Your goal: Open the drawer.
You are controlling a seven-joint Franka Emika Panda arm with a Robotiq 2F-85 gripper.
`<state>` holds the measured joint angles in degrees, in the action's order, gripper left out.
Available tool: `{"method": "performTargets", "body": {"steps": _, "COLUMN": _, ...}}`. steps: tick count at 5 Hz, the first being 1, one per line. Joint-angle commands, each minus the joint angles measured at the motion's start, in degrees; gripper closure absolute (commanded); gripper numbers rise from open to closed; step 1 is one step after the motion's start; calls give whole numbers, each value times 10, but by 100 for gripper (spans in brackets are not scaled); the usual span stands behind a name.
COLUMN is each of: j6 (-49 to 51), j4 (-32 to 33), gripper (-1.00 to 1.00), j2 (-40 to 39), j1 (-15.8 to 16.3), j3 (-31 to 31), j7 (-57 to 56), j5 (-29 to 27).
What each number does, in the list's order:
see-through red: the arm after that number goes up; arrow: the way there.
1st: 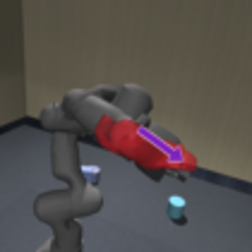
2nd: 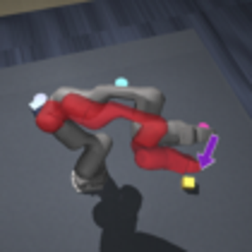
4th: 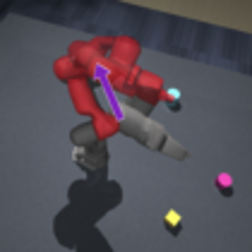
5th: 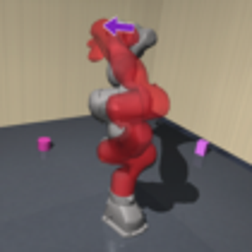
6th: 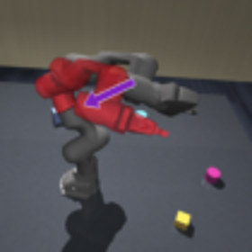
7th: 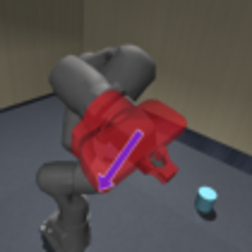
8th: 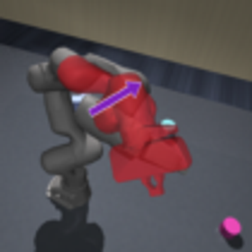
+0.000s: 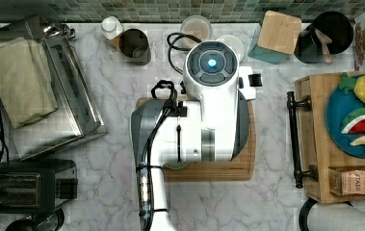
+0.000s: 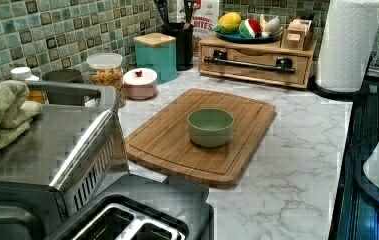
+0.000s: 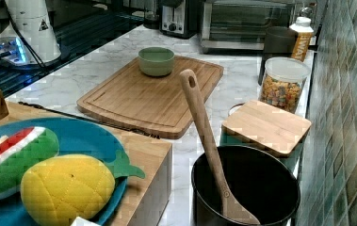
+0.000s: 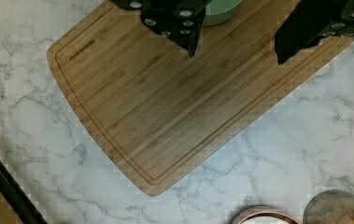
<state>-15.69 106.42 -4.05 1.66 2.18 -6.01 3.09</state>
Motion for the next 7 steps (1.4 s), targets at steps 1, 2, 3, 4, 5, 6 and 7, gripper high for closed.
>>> {"method": "performTargets", "body": {"steps": 1, "j6": 0, "j4": 5, "gripper": -100, "j2": 0, "j1": -1, "j3": 1, "j7": 0, "j5": 2}}
{"method": "performTargets", "body": {"steps": 2, "j6": -22, "j4": 44, "gripper": -100, "j2": 19, "j1": -5, "j3": 4, "j7": -45, "j5": 21}}
{"method": "performTargets", "body": {"steps": 3, "j6": -52, "j4": 98, "gripper": -100, "j2": 51, "j1": -24, "j3": 18, "j7": -154, "j5": 35}}
{"method": "performTargets", "body": {"steps": 4, "j6": -33, "j4": 92, "gripper": -100, "j2": 55, "j1": -47, "j3": 38, "j7": -272, "j5": 35}}
{"method": "performTargets", "body": {"steps": 5, "j6": -52, "j4": 110, "gripper": -100, "j2": 62, "j1": -68, "j3": 62, "j7": -382, "j5": 29}}
{"method": "performTargets", "body": {"steps": 6, "j6": -86, "j4": 127, "gripper": -100, "j2": 64, "j1": -87, "j3": 74, "j7": -453, "j5": 31}}
{"method": "performTargets", "body": {"steps": 7, "j6": -139, "j4": 157, "gripper": -100, "j2": 74, "j1": -104, "j3": 77, "j7": -486, "j5": 46}}
